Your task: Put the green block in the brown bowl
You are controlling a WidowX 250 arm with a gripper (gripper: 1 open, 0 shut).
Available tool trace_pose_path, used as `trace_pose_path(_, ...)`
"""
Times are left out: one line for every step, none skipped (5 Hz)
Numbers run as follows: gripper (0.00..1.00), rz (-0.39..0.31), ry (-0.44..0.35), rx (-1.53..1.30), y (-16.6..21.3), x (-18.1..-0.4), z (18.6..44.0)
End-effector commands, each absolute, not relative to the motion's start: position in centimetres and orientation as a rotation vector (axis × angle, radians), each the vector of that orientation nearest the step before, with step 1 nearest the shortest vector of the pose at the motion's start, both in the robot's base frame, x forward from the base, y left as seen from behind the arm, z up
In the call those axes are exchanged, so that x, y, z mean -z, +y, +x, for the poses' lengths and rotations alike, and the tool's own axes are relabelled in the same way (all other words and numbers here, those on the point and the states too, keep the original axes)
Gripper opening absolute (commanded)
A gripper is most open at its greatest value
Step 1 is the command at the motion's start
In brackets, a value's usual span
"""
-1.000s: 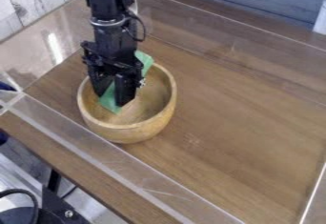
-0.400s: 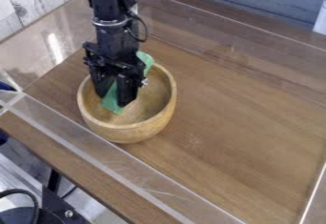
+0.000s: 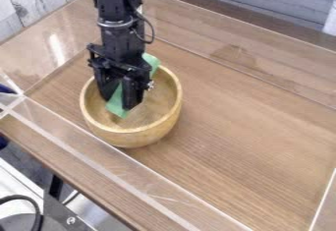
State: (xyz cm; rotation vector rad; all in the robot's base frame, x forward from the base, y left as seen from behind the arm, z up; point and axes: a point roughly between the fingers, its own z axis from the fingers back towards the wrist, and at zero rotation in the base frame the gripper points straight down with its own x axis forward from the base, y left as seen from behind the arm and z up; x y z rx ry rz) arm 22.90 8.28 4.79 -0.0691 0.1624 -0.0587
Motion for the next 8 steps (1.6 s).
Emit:
trace_pose_path(0.0,-0.052,0.119,0.058,8.6,-5.9,24.1)
trace_pose_path(0.0,-0.055,0.118,0.061,8.5,-5.9,24.2)
trace_pose_path(0.0,-0.06,0.116,0.065,8.3,-6.0,24.3)
trace_pose_path(0.0,-0.066,0.113,0.068,8.1,-6.2,24.4)
trace_pose_path(1.0,-0.071,0.105,0.069,8.0,-7.0,24.4)
trace_pose_path(1.0,-0.076,0.078,0.069,7.9,-8.4,24.6)
trace_pose_path(1.0,-0.078,0.025,0.072,7.6,-11.4,25.3)
trace_pose_path(1.0,-0.069,-0.013,0.072,7.1,-14.6,26.2)
